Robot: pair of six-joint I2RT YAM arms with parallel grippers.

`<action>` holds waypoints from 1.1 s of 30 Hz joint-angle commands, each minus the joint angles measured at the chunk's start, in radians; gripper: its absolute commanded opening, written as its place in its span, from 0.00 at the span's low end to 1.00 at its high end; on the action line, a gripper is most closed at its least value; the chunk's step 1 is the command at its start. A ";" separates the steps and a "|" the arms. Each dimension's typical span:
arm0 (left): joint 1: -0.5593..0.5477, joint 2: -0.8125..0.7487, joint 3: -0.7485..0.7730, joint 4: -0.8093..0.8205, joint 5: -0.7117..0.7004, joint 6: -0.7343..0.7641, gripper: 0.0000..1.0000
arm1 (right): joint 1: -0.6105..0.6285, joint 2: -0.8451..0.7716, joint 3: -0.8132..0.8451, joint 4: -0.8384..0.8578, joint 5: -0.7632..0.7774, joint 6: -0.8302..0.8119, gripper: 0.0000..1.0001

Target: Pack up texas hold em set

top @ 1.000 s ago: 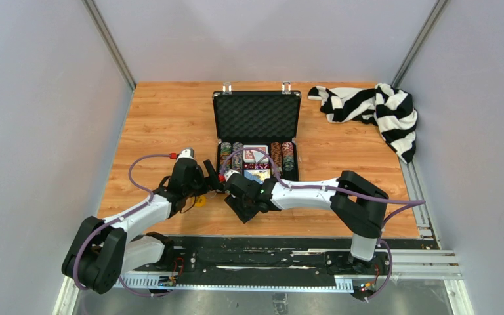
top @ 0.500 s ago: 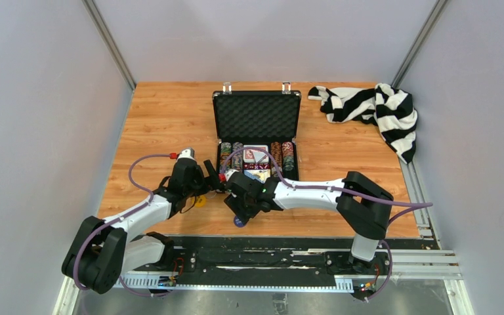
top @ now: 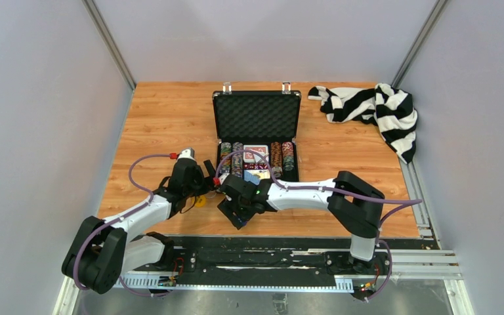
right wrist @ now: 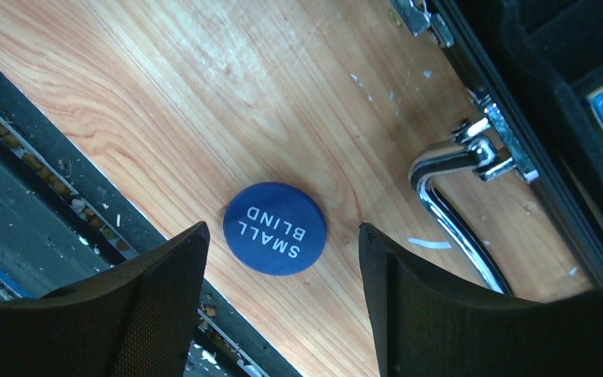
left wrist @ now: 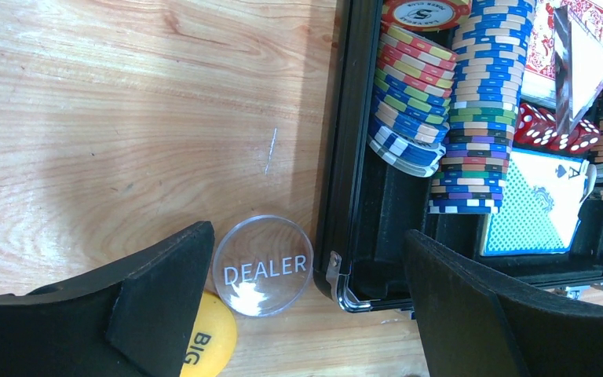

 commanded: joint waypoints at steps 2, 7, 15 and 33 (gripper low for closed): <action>0.010 -0.002 -0.018 -0.005 0.007 0.006 0.95 | 0.020 0.049 0.053 -0.044 0.001 -0.012 0.66; 0.009 -0.009 -0.019 -0.005 0.009 0.003 0.95 | 0.038 0.048 0.074 -0.115 0.050 -0.012 0.64; 0.010 -0.034 -0.036 0.000 0.016 -0.008 0.95 | 0.062 0.035 0.045 -0.165 0.068 -0.001 0.64; 0.011 -0.089 -0.016 -0.115 -0.073 0.002 1.00 | 0.076 0.179 0.171 -0.246 0.088 -0.001 0.58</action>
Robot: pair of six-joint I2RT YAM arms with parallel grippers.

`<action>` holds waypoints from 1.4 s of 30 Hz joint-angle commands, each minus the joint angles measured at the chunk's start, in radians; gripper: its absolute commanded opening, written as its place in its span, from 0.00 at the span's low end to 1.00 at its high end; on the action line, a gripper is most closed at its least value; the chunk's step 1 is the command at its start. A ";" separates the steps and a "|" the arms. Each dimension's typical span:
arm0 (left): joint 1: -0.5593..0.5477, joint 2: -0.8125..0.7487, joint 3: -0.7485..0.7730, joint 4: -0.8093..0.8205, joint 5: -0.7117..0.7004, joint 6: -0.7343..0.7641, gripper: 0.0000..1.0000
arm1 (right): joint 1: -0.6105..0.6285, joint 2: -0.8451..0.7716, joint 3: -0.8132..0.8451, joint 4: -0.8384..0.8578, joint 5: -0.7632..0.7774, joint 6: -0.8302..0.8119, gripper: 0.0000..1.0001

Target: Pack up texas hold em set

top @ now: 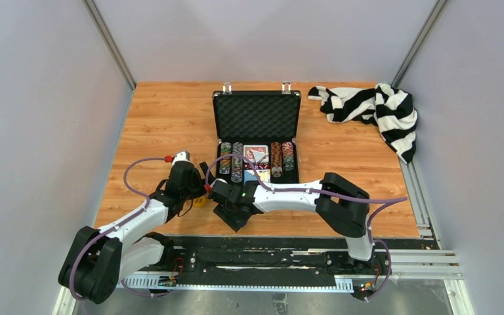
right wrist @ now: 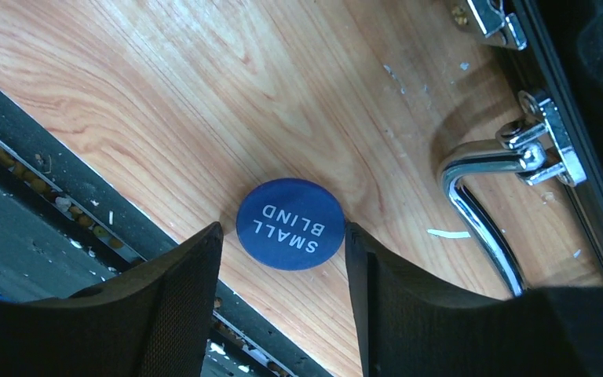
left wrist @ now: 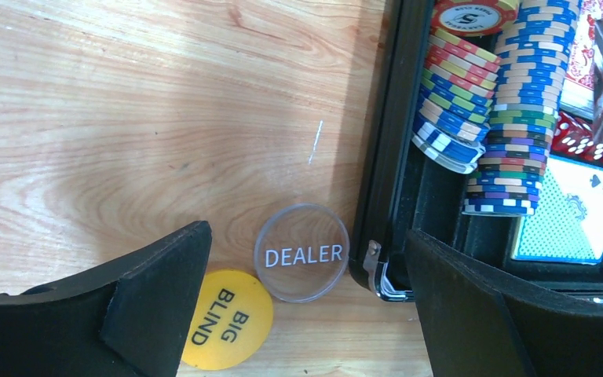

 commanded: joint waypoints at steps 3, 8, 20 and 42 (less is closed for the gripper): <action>0.006 -0.013 0.012 -0.060 -0.028 0.008 0.99 | 0.017 0.080 0.008 -0.070 0.016 0.002 0.56; 0.007 -0.014 0.011 -0.053 -0.016 0.012 0.99 | 0.018 0.091 0.009 -0.087 0.028 0.009 0.50; 0.009 -0.031 0.002 -0.043 -0.007 0.011 0.99 | 0.019 0.049 0.035 -0.116 0.073 0.017 0.47; 0.012 -0.021 0.002 -0.030 0.008 0.007 1.00 | -0.057 -0.092 0.028 -0.122 0.105 -0.021 0.47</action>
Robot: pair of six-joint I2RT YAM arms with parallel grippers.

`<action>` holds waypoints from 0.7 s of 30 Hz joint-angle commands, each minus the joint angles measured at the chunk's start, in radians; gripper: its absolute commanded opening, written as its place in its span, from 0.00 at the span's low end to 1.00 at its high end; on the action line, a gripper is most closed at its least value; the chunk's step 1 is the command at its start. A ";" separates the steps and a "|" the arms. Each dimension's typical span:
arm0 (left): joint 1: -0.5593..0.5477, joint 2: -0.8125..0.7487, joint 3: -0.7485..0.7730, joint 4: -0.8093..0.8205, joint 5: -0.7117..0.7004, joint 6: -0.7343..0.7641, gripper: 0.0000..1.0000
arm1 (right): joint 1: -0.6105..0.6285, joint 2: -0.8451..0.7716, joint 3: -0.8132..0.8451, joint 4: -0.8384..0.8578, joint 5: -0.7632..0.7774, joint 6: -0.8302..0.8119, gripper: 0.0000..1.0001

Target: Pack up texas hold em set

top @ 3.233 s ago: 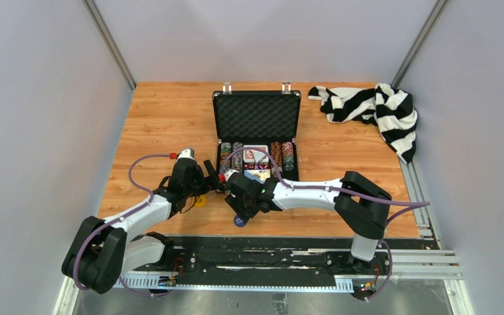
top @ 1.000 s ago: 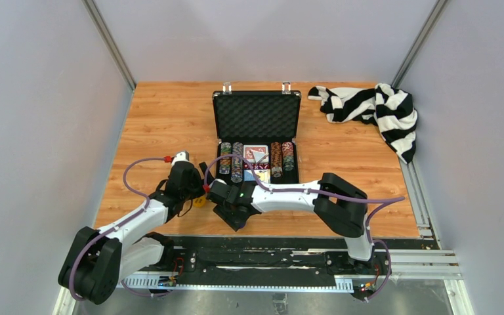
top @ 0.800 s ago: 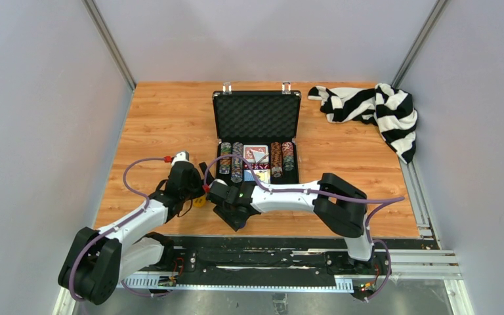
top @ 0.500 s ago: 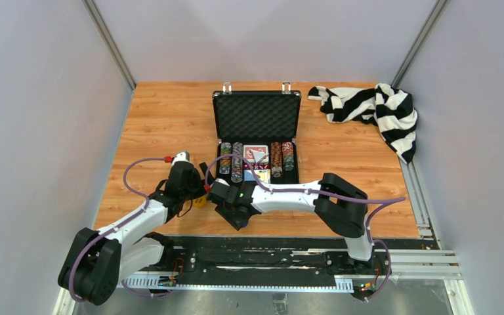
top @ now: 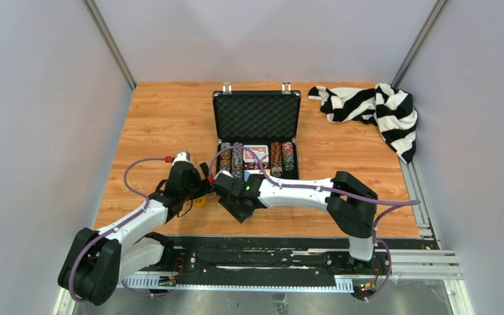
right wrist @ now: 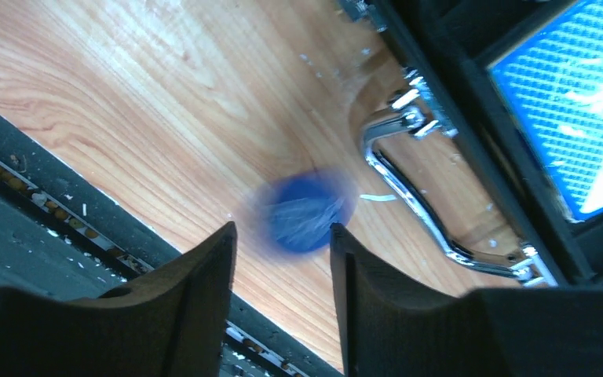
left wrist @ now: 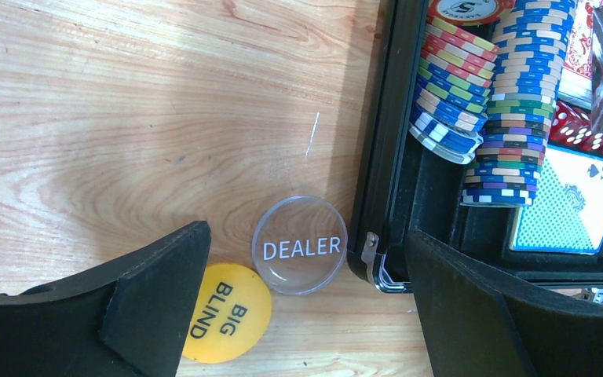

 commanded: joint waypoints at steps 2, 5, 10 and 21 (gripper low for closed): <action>0.007 -0.007 0.001 -0.005 0.012 0.000 1.00 | -0.063 -0.059 -0.013 -0.030 0.033 -0.034 0.47; 0.008 -0.007 0.001 -0.004 0.013 0.002 1.00 | -0.116 -0.073 -0.010 -0.031 0.023 -0.056 0.47; 0.009 -0.004 0.006 -0.010 0.010 0.010 1.00 | -0.176 -0.089 0.000 -0.032 0.019 -0.089 0.51; 0.011 0.041 0.011 0.040 0.053 -0.005 1.00 | -0.204 -0.158 -0.108 0.004 0.124 -0.057 0.65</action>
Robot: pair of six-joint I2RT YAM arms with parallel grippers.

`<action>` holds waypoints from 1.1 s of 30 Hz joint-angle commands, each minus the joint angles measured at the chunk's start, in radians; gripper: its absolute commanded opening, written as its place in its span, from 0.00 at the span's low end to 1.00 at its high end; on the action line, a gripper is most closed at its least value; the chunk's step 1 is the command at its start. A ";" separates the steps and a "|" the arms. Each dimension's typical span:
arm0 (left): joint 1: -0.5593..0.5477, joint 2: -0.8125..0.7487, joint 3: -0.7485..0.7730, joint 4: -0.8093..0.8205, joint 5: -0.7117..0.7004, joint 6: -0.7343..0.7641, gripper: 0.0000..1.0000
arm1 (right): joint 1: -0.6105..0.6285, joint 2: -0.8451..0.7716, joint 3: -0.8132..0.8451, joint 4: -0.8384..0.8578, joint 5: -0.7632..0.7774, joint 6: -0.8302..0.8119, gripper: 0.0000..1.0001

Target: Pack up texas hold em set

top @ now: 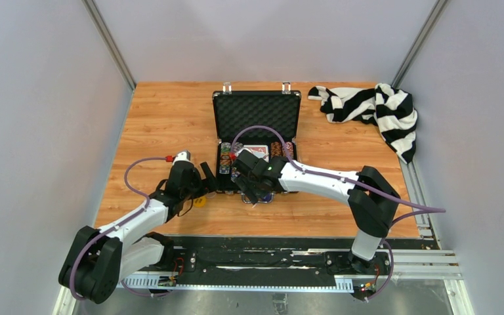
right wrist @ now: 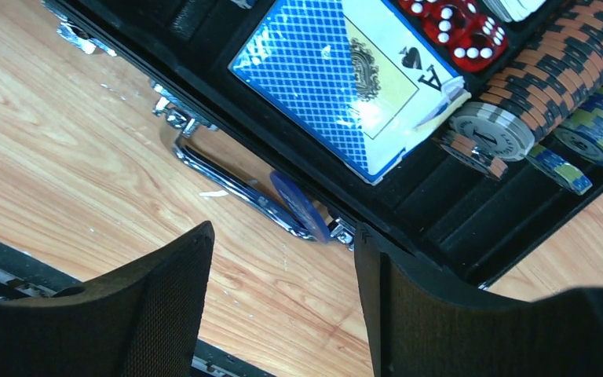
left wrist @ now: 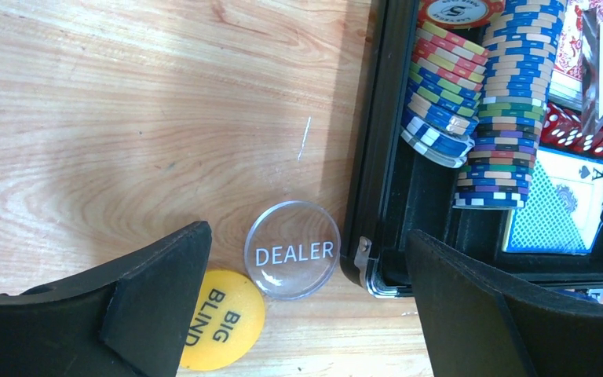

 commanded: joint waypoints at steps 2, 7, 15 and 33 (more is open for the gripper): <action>0.010 0.045 0.014 0.030 0.050 -0.004 1.00 | -0.023 -0.016 -0.056 0.013 0.070 -0.002 0.63; 0.009 0.047 0.006 0.034 0.041 -0.001 1.00 | -0.025 -0.007 -0.087 0.049 0.042 -0.028 0.61; 0.010 0.036 -0.005 0.030 0.029 0.000 1.00 | -0.025 -0.003 -0.100 0.076 0.005 -0.031 0.49; 0.010 0.040 -0.007 0.041 0.034 0.000 1.00 | -0.024 0.010 -0.128 0.089 0.004 -0.009 0.12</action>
